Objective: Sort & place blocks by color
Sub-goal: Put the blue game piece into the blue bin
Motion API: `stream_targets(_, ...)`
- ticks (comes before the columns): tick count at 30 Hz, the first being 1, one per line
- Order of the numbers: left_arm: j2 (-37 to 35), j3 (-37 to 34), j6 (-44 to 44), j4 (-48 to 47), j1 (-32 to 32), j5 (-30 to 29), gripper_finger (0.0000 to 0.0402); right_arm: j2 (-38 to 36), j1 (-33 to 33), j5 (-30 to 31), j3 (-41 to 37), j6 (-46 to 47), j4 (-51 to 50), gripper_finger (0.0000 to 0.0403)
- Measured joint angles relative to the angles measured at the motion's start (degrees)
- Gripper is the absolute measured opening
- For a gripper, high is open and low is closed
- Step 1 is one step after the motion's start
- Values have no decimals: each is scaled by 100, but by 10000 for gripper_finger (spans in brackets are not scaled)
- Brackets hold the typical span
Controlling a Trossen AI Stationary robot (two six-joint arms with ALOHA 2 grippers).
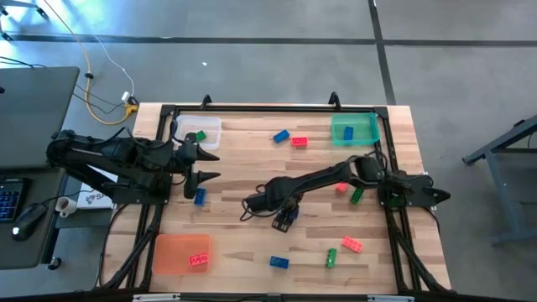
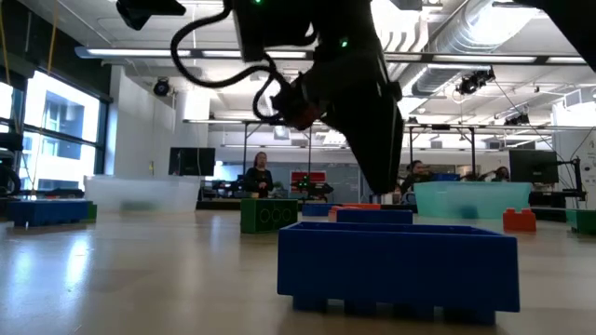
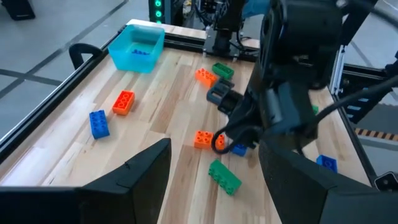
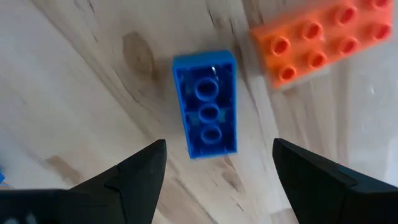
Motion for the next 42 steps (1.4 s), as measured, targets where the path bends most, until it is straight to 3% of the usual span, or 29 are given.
stream_targets(13, 0, 0, -129, -2, 0, 0, 230, 455, 0, -272, -3, -63, 203, 269)
stream_targets(16, 0, 0, -129, -2, 0, 0, 230, 449, -2, -395, -63, 33, 271, 231)
stream_targets(22, 0, 0, -67, -2, 0, -42, 230, 450, 4, -525, -81, 40, 111, 107)
stream_targets(32, 0, 0, 24, 0, 0, -207, 230, 19, 7, -390, -57, 217, -327, 106)
stream_targets(42, 0, 0, 32, -2, 0, -528, 230, -947, -181, 701, -57, 1084, -462, 106)
